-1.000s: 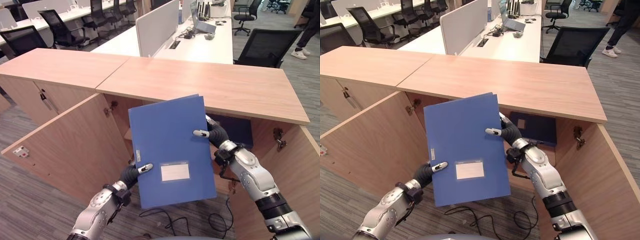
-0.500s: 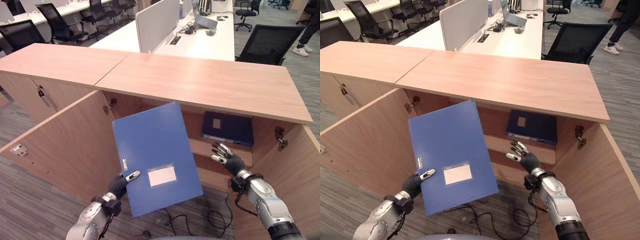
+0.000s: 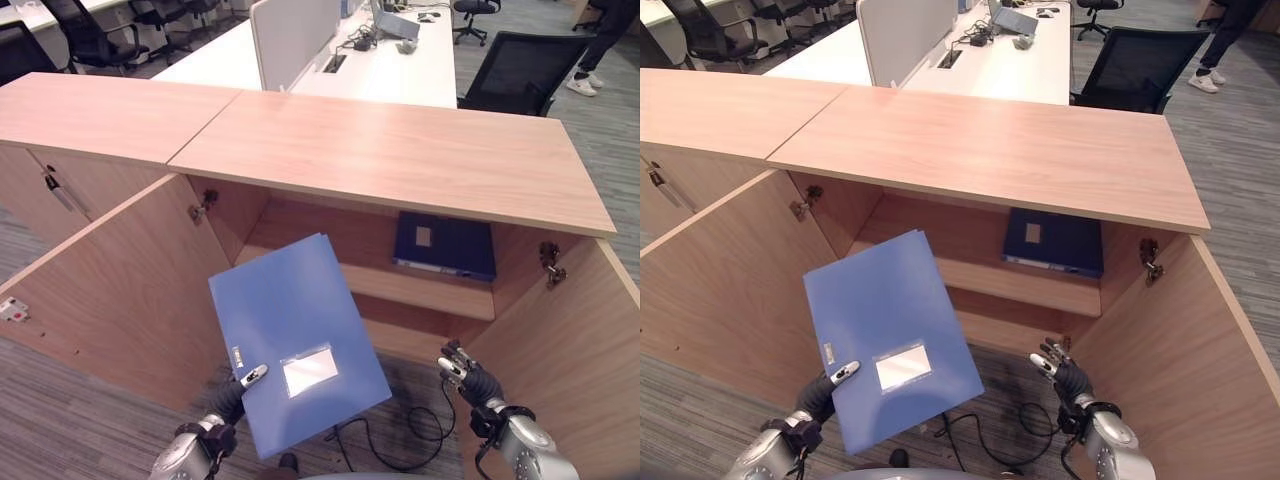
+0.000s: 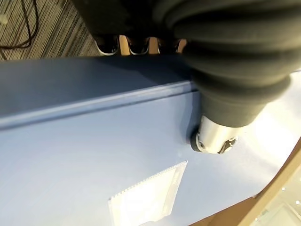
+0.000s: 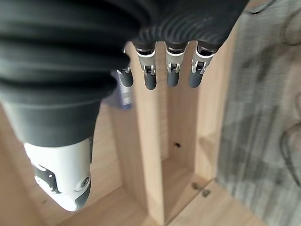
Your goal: Put the empty folder in the office cabinet
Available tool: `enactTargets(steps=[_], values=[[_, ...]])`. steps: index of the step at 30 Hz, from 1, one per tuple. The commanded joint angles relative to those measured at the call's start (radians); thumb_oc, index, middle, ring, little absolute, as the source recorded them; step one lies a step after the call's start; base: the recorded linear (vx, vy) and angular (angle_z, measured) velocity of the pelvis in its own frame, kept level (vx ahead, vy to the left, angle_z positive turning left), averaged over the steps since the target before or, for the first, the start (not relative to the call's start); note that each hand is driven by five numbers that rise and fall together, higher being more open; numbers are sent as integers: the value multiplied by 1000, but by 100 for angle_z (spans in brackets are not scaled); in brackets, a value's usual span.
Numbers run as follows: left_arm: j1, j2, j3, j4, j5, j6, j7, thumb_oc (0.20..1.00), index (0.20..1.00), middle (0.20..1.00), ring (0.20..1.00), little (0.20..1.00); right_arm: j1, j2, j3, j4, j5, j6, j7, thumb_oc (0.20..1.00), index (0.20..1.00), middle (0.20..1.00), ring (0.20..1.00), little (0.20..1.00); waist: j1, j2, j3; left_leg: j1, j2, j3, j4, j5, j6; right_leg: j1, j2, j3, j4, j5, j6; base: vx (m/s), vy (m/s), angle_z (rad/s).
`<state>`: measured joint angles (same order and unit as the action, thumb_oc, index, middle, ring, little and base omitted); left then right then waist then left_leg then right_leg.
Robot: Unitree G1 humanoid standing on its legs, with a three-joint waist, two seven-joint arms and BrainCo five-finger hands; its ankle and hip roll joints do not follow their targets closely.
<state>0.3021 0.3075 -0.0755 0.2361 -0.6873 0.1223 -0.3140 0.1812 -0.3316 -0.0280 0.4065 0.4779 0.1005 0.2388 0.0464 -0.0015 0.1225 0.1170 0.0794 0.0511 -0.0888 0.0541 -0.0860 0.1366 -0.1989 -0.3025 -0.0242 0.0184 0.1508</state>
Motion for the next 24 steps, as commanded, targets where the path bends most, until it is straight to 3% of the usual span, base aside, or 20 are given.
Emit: enactTargets(steps=[1,8,11,13,15,18,21,22,24], values=[[-59,17,54,-48,13,-68,8,200,200,200,200,200,-55,16,10,-5,-7,-28,-12,1000,1000,1000,1000,1000,6,-46,12,-13,-39,-20,11,-84,35,-61,-82,41,81,4,72,-9,39,-7],[-100,-3,54,-6,52,-93,73,200,200,200,200,200,-67,40,7,56,-15,-35,-56,1000,1000,1000,1000,1000,4,-58,19,-10,-59,-10,16,-99,50,-81,-103,58,113,10,85,-9,66,-7],[-135,-20,60,15,71,-109,142,200,200,200,200,200,-88,58,28,80,-26,-38,-84,1000,1000,1000,1000,1000,1,-57,59,10,-67,5,22,-107,77,-165,-129,95,299,65,95,-36,95,-9],[-153,-30,63,27,67,-117,173,200,200,200,200,200,-103,65,48,85,-30,-40,-95,1000,1000,1000,1000,1000,6,-44,80,21,-58,23,20,-106,86,-219,-125,83,402,81,98,-23,84,-26],[-166,-38,66,39,70,-128,192,200,200,200,200,200,-104,70,57,91,-29,-39,-100,1000,1000,1000,1000,1000,0,-42,86,42,-51,32,7,-108,83,-269,-99,70,440,68,94,69,48,-35],[-192,-47,55,50,54,-139,221,200,200,200,200,200,-112,57,66,94,-17,-50,-115,1000,1000,1000,1000,1000,-25,-53,106,39,-68,24,1,-118,81,-337,3,59,338,27,56,79,-2,-23],[-202,-52,41,57,45,-138,225,200,200,200,200,200,-111,45,69,93,-10,-57,-125,1000,1000,1000,1000,1000,-42,-55,108,42,-79,11,1,-133,77,-366,29,25,249,50,40,101,-20,17],[-225,-60,23,69,36,-144,228,200,200,200,200,200,-103,40,65,92,-4,-63,-140,1000,1000,1000,1000,1000,-70,-52,110,49,-89,-11,1,-146,74,-384,52,66,201,61,37,178,-48,63],[-240,-73,14,85,32,-151,232,200,200,200,200,200,-88,36,54,99,16,-73,-150,1000,1000,1000,1000,1000,-84,-56,99,55,-104,-23,1,-163,73,-351,81,108,145,70,22,164,-80,71]])
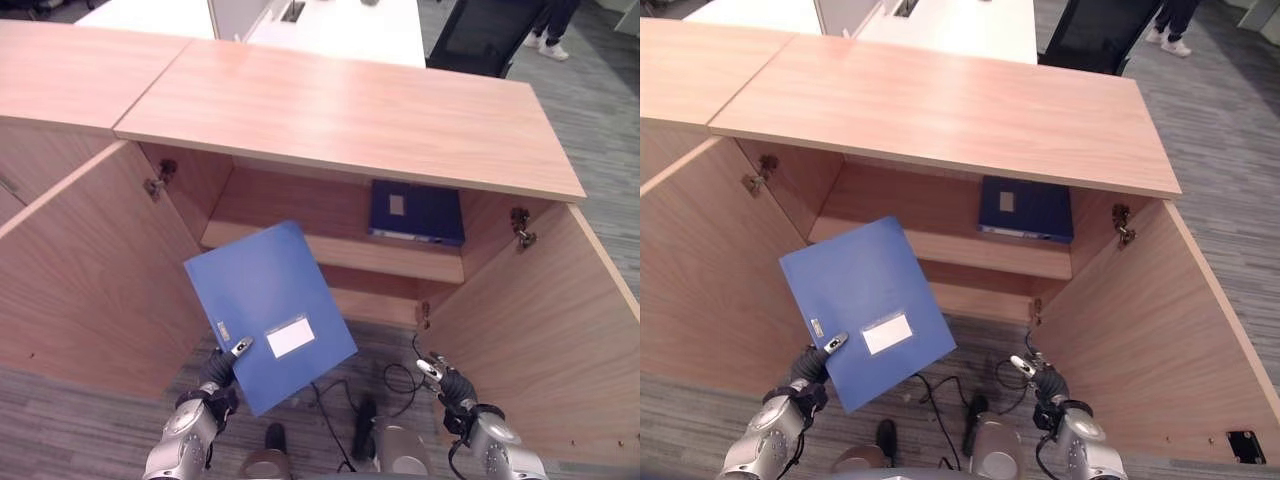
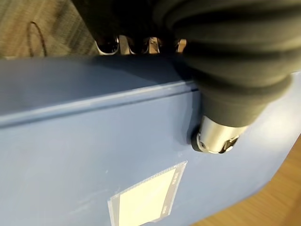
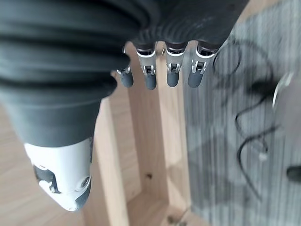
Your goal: Put the empty folder in the office cabinet
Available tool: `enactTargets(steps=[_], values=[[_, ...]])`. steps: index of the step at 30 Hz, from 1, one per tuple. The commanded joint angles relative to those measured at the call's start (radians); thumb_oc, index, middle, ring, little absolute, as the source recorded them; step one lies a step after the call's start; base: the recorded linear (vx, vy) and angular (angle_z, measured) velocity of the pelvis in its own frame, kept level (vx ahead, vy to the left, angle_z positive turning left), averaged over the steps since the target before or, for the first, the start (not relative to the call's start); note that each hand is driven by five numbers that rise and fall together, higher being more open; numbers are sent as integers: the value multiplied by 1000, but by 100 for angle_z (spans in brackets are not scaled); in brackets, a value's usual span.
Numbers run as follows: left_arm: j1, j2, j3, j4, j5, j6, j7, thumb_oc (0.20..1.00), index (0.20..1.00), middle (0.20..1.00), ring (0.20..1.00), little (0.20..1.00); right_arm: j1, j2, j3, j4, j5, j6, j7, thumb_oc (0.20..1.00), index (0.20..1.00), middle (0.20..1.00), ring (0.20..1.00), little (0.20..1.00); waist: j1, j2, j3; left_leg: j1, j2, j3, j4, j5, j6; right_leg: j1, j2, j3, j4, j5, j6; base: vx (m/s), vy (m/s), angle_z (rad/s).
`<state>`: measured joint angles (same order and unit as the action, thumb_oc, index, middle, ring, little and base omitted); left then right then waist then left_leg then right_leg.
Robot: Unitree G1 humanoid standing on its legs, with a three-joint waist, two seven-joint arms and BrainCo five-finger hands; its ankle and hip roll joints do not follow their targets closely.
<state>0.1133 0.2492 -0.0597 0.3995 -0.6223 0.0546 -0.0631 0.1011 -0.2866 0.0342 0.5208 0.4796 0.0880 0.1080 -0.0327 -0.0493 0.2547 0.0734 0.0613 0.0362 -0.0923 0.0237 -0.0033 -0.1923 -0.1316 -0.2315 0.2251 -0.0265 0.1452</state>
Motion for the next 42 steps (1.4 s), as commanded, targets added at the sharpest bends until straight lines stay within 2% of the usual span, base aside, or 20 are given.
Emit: enactTargets(steps=[1,8,9,12,14,15,16,18,20,21,23,25,29,32,37,39,42], values=[[-55,-21,-6,-69,-36,-84,-18,200,200,200,200,200,0,-12,-15,-14,20,-67,-22,1000,1000,1000,1000,1000,-8,-6,-38,103,-85,-12,5,-136,-13,-6,25,43,-121,115,18,153,-114,79],[-67,-36,-12,-49,-60,-84,-6,200,200,200,200,200,-10,-40,-18,13,29,-77,-33,1000,1000,1000,1000,1000,-13,21,-52,105,-40,-7,94,-174,-48,75,36,11,-163,92,-5,143,-111,19],[-73,-39,-15,-42,-70,-88,-6,200,200,200,200,200,-20,-50,-19,13,29,-80,-39,1000,1000,1000,1000,1000,-14,26,-51,75,-24,11,188,-184,-81,111,33,-6,-166,63,-20,84,-115,24],[-95,-43,-25,-39,-85,-91,3,200,200,200,200,200,-39,-64,-20,20,38,-89,-50,1000,1000,1000,1000,1000,-3,13,-19,-40,-13,23,419,-107,-135,165,15,-25,-181,38,-47,41,-128,16],[-96,-49,-23,-38,-90,-93,3,200,200,200,200,200,-44,-68,-21,24,35,-88,-55,1000,1000,1000,1000,1000,1,3,-5,-89,-1,40,550,-54,-152,201,10,-39,-193,26,-64,74,-117,26],[-98,-52,-25,-36,-91,-91,5,200,200,200,200,200,-44,-68,-23,30,34,-88,-63,1000,1000,1000,1000,1000,3,0,-1,-127,34,70,590,-14,-151,242,13,-51,-220,16,-69,87,-88,22],[-98,-52,-26,-36,-91,-91,5,200,200,200,200,200,-44,-68,-23,30,34,-88,-63,1000,1000,1000,1000,1000,4,1,0,-127,35,70,591,-15,-151,243,14,-51,-222,17,-69,117,-37,23],[-93,-55,-24,-35,-91,-83,4,200,200,200,200,200,-38,-65,-30,28,39,-85,-65,1000,1000,1000,1000,1000,8,1,0,-146,100,110,540,9,-149,281,7,-60,-246,9,-62,146,43,26],[-88,-54,-23,-28,-81,-77,5,200,200,200,200,200,-35,-67,-29,32,30,-86,-65,1000,1000,1000,1000,1000,17,-1,-3,-144,123,106,443,-9,-139,291,1,-56,-251,8,-49,174,79,15],[-81,-54,-20,-28,-79,-75,6,200,200,200,200,200,-33,-68,-29,36,25,-84,-64,1000,1000,1000,1000,1000,24,0,-6,-138,130,92,369,-5,-138,294,0,-47,-253,5,-40,173,118,-6],[-72,-55,-14,-31,-81,-75,9,200,200,200,200,200,-37,-70,-26,44,20,-83,-63,1000,1000,1000,1000,1000,39,17,-16,-140,151,36,233,38,-151,307,10,-30,-263,-5,-26,182,131,-15],[-70,-61,-8,-24,-92,-85,15,200,200,200,200,200,-51,-71,-32,60,27,-89,-74,1000,1000,1000,1000,1000,53,30,-15,-153,170,-53,151,90,-177,336,12,3,-275,-22,-12,194,146,-41],[-64,-66,-9,-20,-98,-97,23,200,200,200,200,200,-54,-74,-34,74,17,-89,-72,1000,1000,1000,1000,1000,52,47,-21,-134,181,-82,117,97,-197,366,-1,32,-282,-32,5,143,154,-41],[-60,-67,-14,-19,-93,-97,25,200,200,200,200,200,-53,-69,-37,79,13,-90,-72,1000,1000,1000,1000,1000,52,56,-32,-102,174,-62,72,92,-200,372,-6,33,-286,-31,14,124,149,-18],[-78,-57,-27,-18,-95,-101,35,200,200,200,200,200,-55,-42,-33,85,17,-88,-82,1000,1000,1000,1000,1000,52,41,-51,-78,129,-42,41,71,-177,352,-53,49,-262,-26,36,90,191,6],[-98,-48,-34,-16,-93,-103,46,200,200,200,200,200,-64,-20,-20,91,14,-85,-88,1000,1000,1000,1000,1000,55,25,-55,-80,96,-37,48,44,-146,328,-90,68,-230,-26,56,54,223,-7],[-113,-36,-43,-18,-89,-102,51,200,200,200,200,200,-82,-1,-10,96,16,-87,-94,1000,1000,1000,1000,1000,59,16,-51,-86,63,-29,57,17,-112,287,-121,92,-154,-32,71,28,212,-6]])
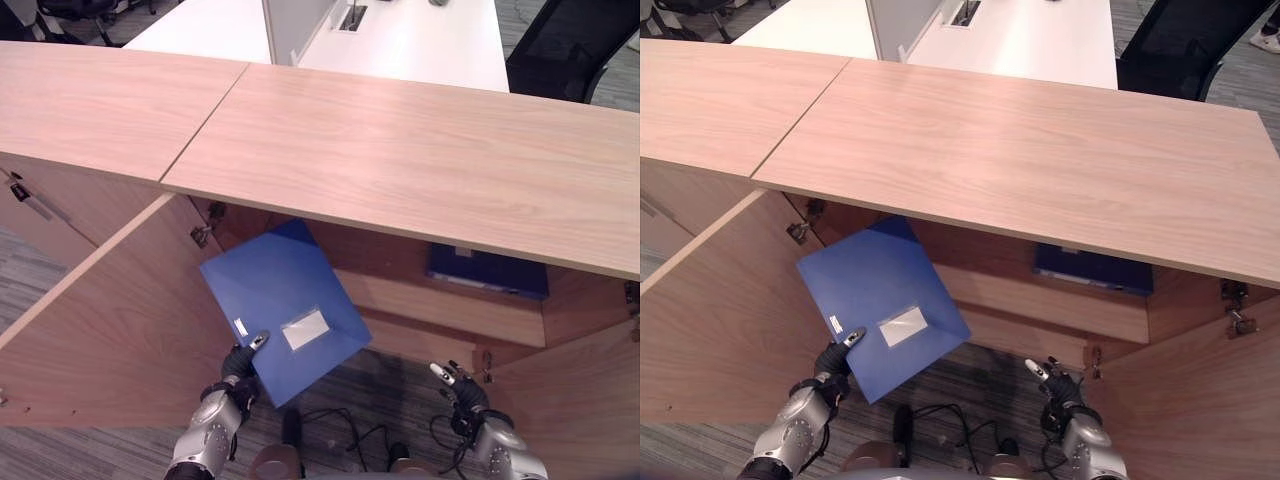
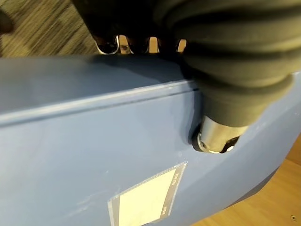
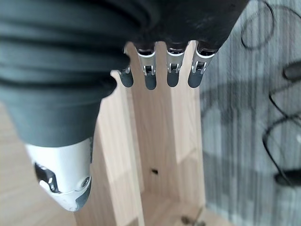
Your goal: Put the empty folder in the office cabinet
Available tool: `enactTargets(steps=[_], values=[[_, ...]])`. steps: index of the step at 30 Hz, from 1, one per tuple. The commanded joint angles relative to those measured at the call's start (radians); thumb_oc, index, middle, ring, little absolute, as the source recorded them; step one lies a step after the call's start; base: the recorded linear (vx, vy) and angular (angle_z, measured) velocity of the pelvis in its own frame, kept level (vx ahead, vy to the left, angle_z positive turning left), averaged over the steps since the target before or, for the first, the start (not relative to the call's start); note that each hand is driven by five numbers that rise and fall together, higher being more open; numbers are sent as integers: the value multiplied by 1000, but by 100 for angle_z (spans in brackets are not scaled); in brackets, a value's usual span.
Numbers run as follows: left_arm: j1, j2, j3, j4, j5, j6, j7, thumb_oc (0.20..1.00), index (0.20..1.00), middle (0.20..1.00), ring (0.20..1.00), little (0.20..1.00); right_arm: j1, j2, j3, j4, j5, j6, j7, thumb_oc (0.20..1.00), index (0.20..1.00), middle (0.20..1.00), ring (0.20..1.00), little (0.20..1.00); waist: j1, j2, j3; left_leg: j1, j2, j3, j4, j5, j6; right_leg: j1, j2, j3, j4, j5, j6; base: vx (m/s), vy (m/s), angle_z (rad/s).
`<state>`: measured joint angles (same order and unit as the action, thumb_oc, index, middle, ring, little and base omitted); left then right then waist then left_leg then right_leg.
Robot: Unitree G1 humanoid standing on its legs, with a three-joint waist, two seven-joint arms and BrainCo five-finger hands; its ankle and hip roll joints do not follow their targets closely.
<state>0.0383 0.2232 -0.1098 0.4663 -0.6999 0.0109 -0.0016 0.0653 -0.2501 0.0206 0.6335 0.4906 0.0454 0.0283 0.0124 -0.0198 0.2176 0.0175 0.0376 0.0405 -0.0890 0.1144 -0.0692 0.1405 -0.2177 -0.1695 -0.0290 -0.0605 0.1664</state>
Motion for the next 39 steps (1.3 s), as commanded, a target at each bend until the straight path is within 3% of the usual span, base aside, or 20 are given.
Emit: enactTargets(steps=[1,5,7,10,15,20,32,39], values=[[-42,-4,6,-87,-11,-56,-11,200,200,200,200,200,-49,-29,8,-18,8,-44,-14,1000,1000,1000,1000,1000,16,-16,-11,-28,76,-30,53,-82,-33,-68,-42,37,141,2,56,22,209,-13],[-55,12,13,-95,-12,-56,5,200,200,200,200,200,-78,-4,35,-17,16,-41,-13,1000,1000,1000,1000,1000,17,-20,22,5,50,3,29,-95,8,-185,-73,64,331,105,86,-23,177,-16],[-60,13,13,-82,-14,-60,8,200,200,200,200,200,-86,12,51,-12,22,-41,-10,1000,1000,1000,1000,1000,16,-11,28,20,56,6,19,-103,11,-225,-54,59,370,100,83,37,122,-24],[-65,19,20,-67,-4,-70,22,200,200,200,200,200,-89,-2,78,-15,17,-46,-5,1000,1000,1000,1000,1000,8,-10,37,35,43,3,9,-113,12,-226,23,31,254,41,43,103,47,-7],[-75,-4,14,-59,-19,-70,19,200,200,200,200,200,-76,-3,76,-12,20,-46,-5,1000,1000,1000,1000,1000,0,-16,28,25,24,-14,10,-113,7,-192,44,57,127,55,37,52,-50,20],[-75,-25,9,-55,-25,-76,20,200,200,200,200,200,-68,-11,74,-8,24,-48,-5,1000,1000,1000,1000,1000,3,-28,4,36,36,-10,2,-120,-12,-119,41,14,0,97,34,62,-78,2],[-74,-58,2,-48,-52,-72,37,200,200,200,200,200,-20,7,81,-18,40,-46,3,1000,1000,1000,1000,1000,-18,-28,-17,85,59,-20,2,-142,-31,-52,52,4,-22,75,25,66,-37,2],[-195,-111,-19,4,-177,-133,129,200,200,200,200,200,-42,27,135,-3,61,-60,-21,1000,1000,1000,1000,1000,-45,-35,-5,82,77,-7,2,-140,-38,-87,66,25,21,51,14,16,-33,-8]])
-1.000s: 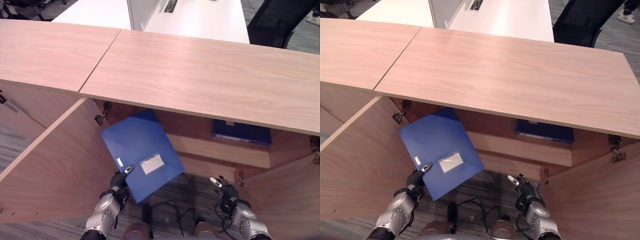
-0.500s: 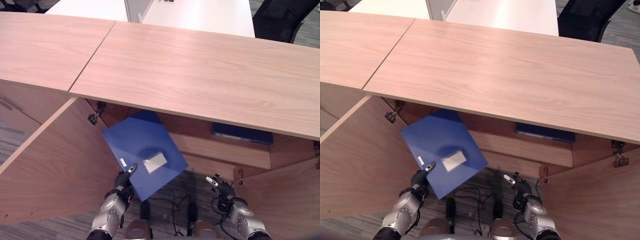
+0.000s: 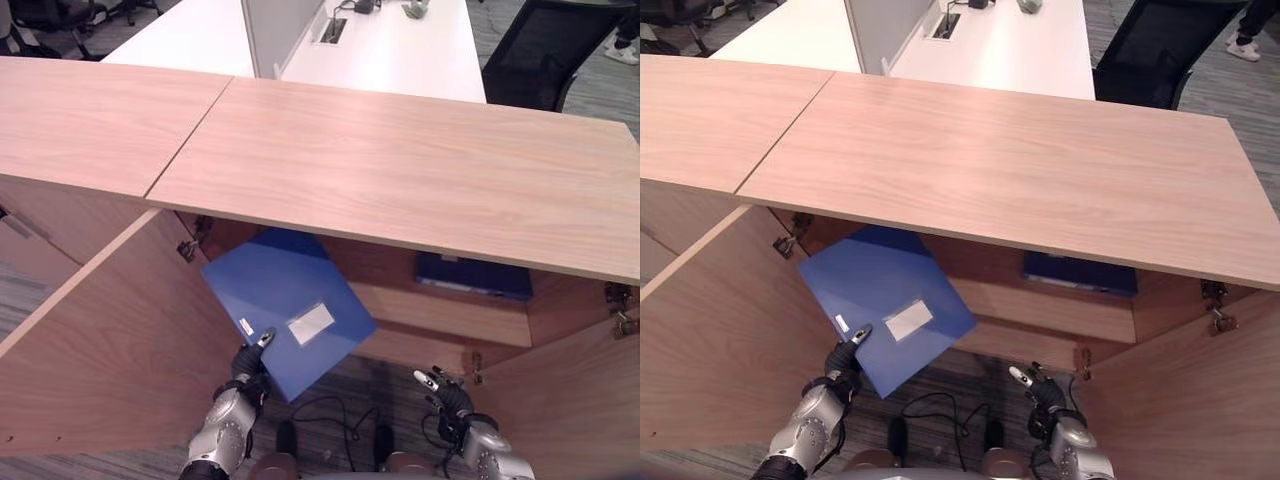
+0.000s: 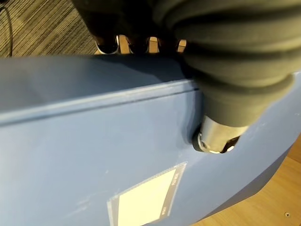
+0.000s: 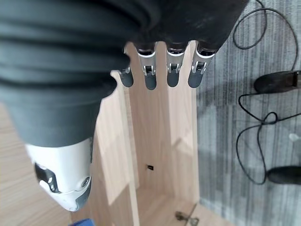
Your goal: Put the empty folder in the office cabinet
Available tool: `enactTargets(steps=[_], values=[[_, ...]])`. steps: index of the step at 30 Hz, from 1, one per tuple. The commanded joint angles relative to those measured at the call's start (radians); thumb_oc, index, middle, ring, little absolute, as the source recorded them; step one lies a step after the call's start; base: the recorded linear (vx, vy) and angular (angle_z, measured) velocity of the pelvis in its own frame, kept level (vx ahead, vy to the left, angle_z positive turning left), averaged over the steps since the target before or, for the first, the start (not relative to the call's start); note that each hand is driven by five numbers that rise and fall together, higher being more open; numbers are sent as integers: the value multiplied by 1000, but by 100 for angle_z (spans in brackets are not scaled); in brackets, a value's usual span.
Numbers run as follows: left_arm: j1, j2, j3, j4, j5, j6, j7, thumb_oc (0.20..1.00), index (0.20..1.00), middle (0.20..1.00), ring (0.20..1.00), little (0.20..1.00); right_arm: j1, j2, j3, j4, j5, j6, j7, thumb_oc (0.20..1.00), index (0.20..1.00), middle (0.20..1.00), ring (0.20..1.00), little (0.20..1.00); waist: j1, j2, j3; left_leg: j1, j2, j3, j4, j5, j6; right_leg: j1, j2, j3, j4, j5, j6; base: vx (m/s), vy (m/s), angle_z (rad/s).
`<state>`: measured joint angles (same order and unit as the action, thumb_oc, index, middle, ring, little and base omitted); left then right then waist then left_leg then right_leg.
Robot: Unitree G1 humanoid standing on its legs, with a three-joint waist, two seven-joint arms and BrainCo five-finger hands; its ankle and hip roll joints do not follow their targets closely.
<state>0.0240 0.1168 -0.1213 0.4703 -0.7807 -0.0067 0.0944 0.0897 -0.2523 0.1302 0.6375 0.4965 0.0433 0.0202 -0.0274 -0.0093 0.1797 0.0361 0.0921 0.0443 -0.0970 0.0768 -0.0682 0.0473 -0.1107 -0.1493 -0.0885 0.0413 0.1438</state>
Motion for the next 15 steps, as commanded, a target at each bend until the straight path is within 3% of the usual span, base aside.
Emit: enactTargets(steps=[1,8,15], values=[[-216,-12,-8,15,-126,-132,50,200,200,200,200,200,-78,32,38,-5,61,-62,-18,1000,1000,1000,1000,1000,-11,-48,40,60,26,-7,10,-100,-40,-8,-39,10,92,-54,35,-51,-26,-6],[-519,3,23,167,-245,-227,140,200,200,200,200,200,-169,26,138,-17,99,-100,-35,1000,1000,1000,1000,1000,-73,-74,102,-6,53,32,51,-89,-46,-140,-8,67,183,-71,26,-78,-10,-21],[-726,77,63,310,-269,-240,166,200,200,200,200,200,-208,9,200,-45,109,-118,-17,1000,1000,1000,1000,1000,-120,-100,114,-58,76,54,81,-85,-54,-221,6,88,229,-74,33,-32,-17,-19]])
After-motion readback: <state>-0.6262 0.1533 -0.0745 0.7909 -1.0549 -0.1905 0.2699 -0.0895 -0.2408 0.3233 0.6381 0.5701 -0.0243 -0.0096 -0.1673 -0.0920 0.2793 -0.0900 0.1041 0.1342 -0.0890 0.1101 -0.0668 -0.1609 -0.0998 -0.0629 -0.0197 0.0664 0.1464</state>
